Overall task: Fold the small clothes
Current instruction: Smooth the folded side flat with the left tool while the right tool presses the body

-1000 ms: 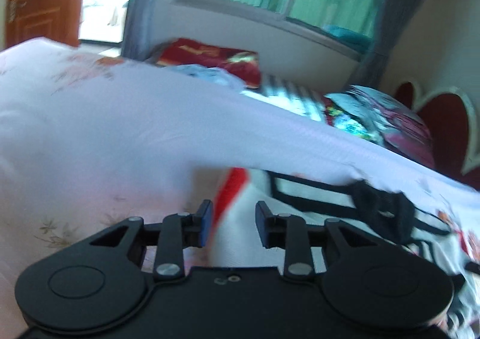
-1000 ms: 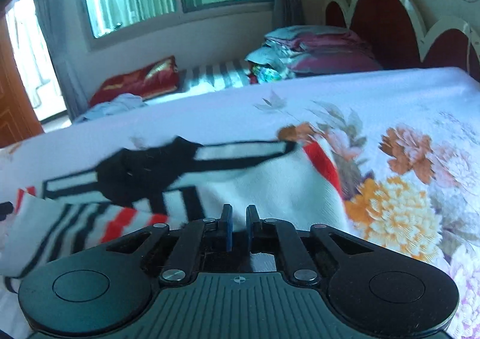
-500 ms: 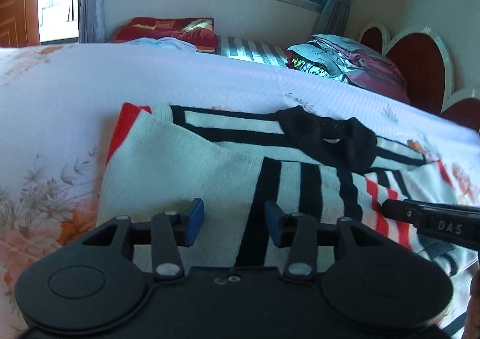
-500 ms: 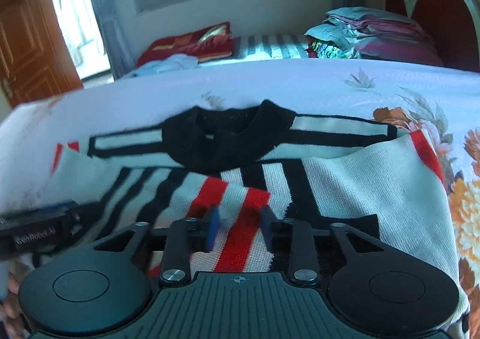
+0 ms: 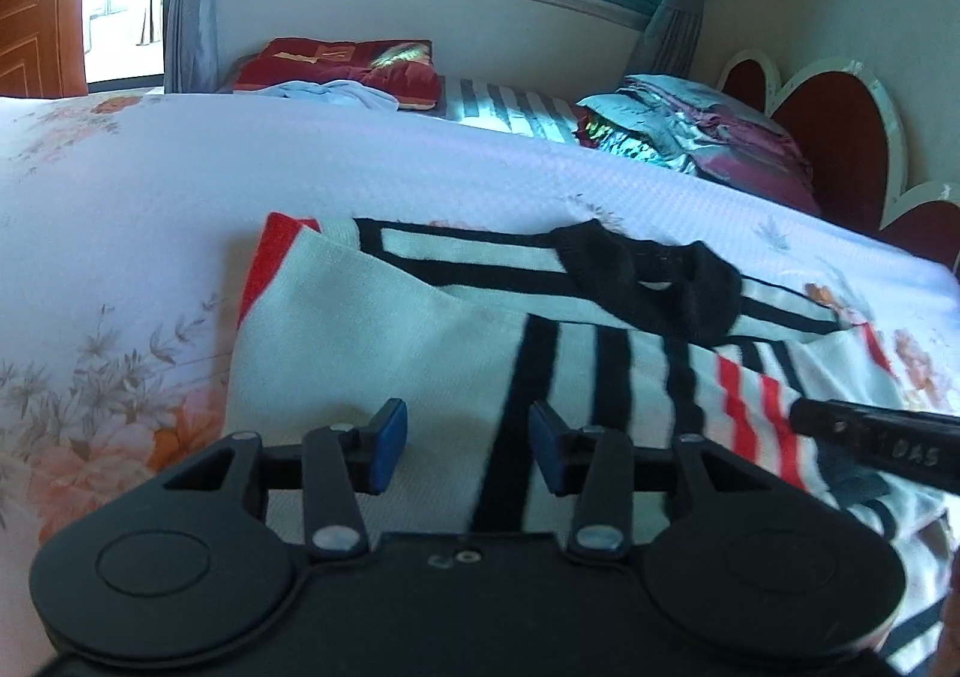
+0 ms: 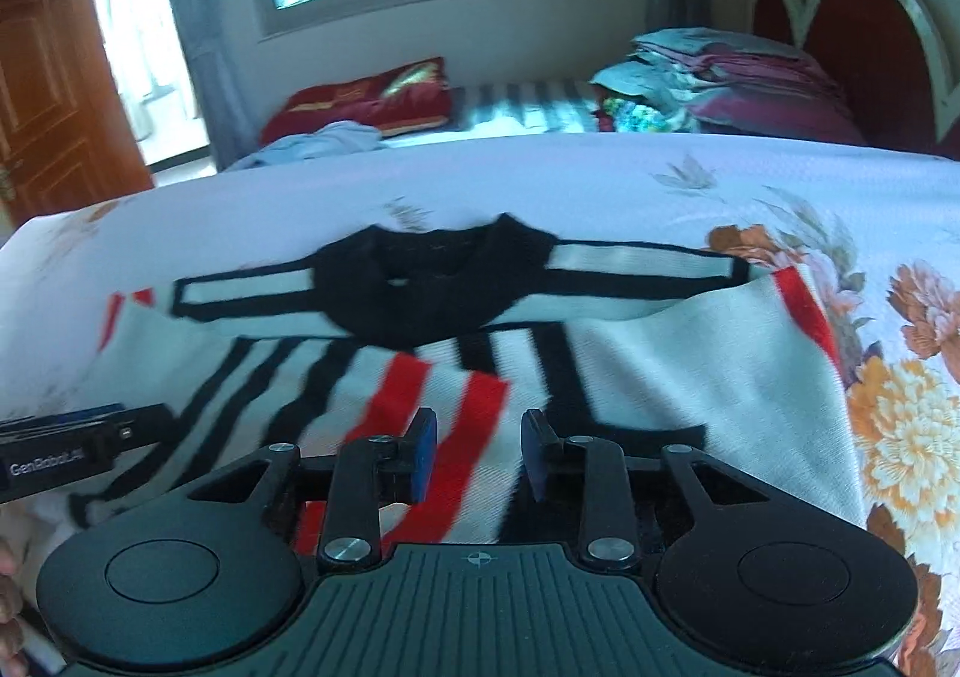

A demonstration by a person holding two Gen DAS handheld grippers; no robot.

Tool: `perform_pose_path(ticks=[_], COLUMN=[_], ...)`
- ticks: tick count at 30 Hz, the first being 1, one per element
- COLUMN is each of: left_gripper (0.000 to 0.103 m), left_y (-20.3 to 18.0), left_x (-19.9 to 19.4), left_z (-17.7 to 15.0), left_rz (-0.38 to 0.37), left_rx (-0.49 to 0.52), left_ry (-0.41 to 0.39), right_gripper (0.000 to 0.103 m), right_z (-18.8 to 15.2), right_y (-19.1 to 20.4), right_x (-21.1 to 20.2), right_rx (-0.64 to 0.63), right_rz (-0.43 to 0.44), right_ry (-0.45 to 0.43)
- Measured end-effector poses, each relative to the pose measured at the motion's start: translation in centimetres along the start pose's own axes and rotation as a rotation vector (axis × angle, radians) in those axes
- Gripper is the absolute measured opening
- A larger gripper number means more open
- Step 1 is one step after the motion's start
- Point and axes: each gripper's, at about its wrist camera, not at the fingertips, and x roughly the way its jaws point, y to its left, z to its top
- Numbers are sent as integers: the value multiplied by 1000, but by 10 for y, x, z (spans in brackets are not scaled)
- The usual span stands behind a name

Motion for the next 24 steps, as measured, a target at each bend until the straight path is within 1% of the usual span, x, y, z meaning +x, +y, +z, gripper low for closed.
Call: perform_pose_path(ticks=[5, 8, 10, 11, 12, 13, 14, 16, 17, 19, 20, 22, 23, 24], left_gripper=[44, 47, 47, 47, 49, 49, 49, 49, 49, 49, 49, 49, 49, 49], left_y=[-12, -20, -20, -17, -14, -11, -8, -7, -7, -9, -10, -11, -11, -11], left_x=[-19, -24, -20, -17, -17, -17, -17, -16, -16, -15, -15, -15, -15, -15], left_z=[-16, -27, -35, -38, -40, -40, -39, -37, -36, -36, -36, -36, -35, -35], left_rz=[-37, -47, -41, -35, -28, -29, -34, -30, -26, -15, -10, -7, -6, -5], left_rx=[33, 73, 91, 92, 93, 85, 73, 59, 54, 53, 55, 58, 58, 59], left_ry=[-3, 2, 22, 26, 18, 21, 24, 33, 34, 33, 34, 37, 39, 40], right_gripper=[31, 31, 31, 31, 31, 31, 31, 31, 31, 31, 31, 31, 31, 31], right_z=[-10, -20, -29, -33, -35, -35, -33, -31, -31, -33, -33, -30, -30, -32], right_y=[11, 15, 13, 11, 9, 5, -1, -14, -16, -14, -16, -27, -32, -36], right_x=[-9, -11, -8, -7, -8, -9, -10, -12, -12, -11, -12, -17, -16, -13], right_rx=[-6, -36, -63, -87, -106, -107, -84, -34, -41, -98, -96, -30, -12, -23], right_rz=[53, 53, 36, 13, -14, -40, -59, -67, -72, -89, -96, -117, -133, -138], right_ry=[20, 40, 56, 50, 41, 37, 37, 40, 46, 44, 43, 26, 30, 51])
